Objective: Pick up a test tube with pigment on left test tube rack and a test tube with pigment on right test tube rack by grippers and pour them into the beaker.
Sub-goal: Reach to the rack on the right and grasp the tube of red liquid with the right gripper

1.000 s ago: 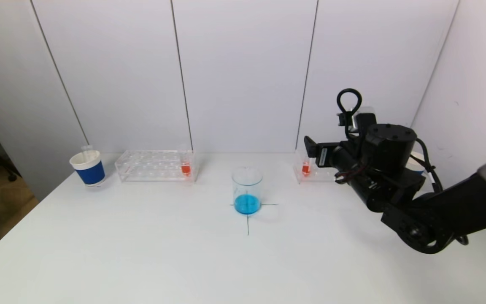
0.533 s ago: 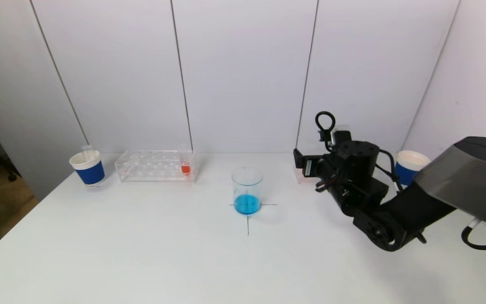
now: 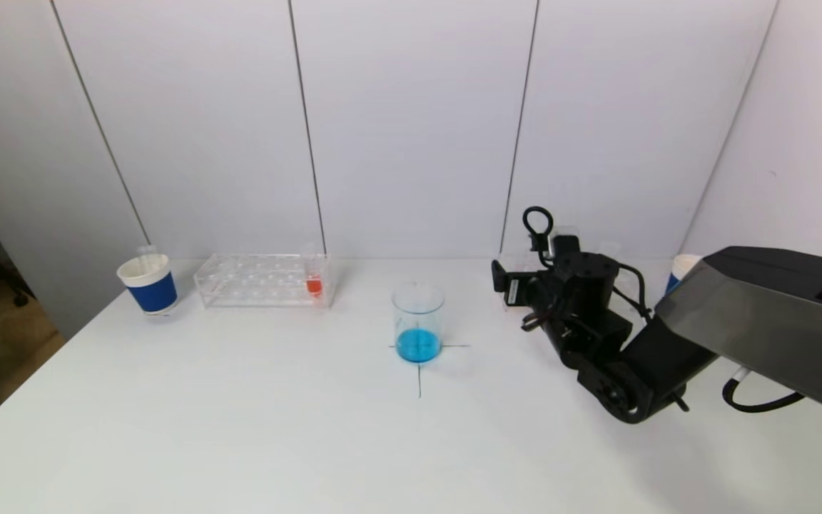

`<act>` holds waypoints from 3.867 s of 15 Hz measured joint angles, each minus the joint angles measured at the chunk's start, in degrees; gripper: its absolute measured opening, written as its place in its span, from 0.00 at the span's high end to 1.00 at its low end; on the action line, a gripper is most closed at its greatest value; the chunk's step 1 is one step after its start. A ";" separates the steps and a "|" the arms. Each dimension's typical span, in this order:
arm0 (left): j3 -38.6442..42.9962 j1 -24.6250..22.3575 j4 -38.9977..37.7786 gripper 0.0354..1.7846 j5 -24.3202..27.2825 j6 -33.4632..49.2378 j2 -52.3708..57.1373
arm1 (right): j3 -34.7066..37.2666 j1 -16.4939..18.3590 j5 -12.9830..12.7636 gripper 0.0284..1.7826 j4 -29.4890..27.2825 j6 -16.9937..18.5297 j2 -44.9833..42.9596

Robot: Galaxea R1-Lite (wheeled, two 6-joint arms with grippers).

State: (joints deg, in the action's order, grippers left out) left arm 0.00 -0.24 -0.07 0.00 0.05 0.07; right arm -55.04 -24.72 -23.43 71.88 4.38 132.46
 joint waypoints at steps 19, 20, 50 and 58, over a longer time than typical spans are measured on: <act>0.00 0.00 0.00 0.01 0.00 0.05 0.00 | -7.36 1.55 0.61 0.01 -0.96 -0.79 5.18; 0.00 0.02 0.00 0.01 0.00 0.05 0.00 | -7.56 1.61 0.61 0.01 -0.99 -0.79 5.33; 0.00 0.00 0.00 0.01 0.00 0.02 0.00 | -14.47 3.04 1.08 0.01 -1.93 -2.82 9.30; 0.00 0.02 0.00 0.01 0.00 0.02 0.00 | -15.04 3.12 1.06 0.01 -1.93 -3.11 9.81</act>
State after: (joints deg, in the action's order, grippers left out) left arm 0.00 -0.22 -0.07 0.00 0.07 0.07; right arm -70.08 -21.60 -22.37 69.95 1.27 142.28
